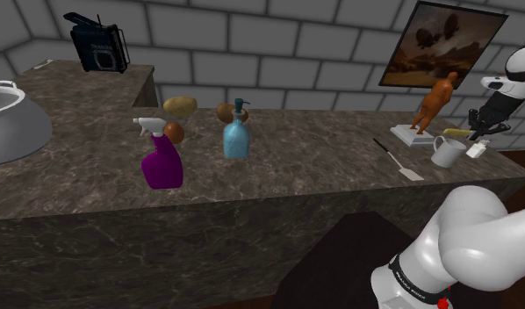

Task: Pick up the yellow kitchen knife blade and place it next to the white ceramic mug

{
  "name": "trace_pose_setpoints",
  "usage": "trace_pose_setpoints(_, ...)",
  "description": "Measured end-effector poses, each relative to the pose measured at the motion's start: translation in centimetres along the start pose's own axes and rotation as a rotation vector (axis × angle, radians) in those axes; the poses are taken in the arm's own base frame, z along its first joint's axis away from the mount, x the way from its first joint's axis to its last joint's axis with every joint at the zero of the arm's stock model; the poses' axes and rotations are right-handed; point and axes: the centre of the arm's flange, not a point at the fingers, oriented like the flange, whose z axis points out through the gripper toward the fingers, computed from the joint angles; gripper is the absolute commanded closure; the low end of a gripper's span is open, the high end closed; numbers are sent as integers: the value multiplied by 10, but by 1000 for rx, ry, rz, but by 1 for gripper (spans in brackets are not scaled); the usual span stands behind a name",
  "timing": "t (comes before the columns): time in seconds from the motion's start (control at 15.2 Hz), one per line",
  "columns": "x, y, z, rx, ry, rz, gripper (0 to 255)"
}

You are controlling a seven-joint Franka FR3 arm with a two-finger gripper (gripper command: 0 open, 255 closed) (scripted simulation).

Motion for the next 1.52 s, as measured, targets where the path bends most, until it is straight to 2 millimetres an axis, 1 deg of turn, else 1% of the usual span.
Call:
trace_pose_setpoints(0.13, -30, -2, -3, 0, 0, 0, 255)
trace_pose_setpoints(0.46, -98, -4, -1, 0, -1, 0, 255)
trace_pose_setpoints(0.73, -146, -6, -4, -2, -1, 0, 255)
trace_pose_setpoints(0.86, -173, -4, -4, -1, -1, 0, 255)
trace_pose_setpoints(0.99, -200, -9, -6, -2, -1, 0, 255)
trace_pose_setpoints(1.06, -215, -12, -6, -2, -1, 0, 255)
trace_pose_setpoints(1.12, -236, -11, -6, -1, -1, 3, 255)
trace_pose_setpoints(1.25, -245, -9, -1, 0, -1, 0, 255)
trace_pose_setpoints(1.52, -248, -10, 20, 1, -1, -1, 255)
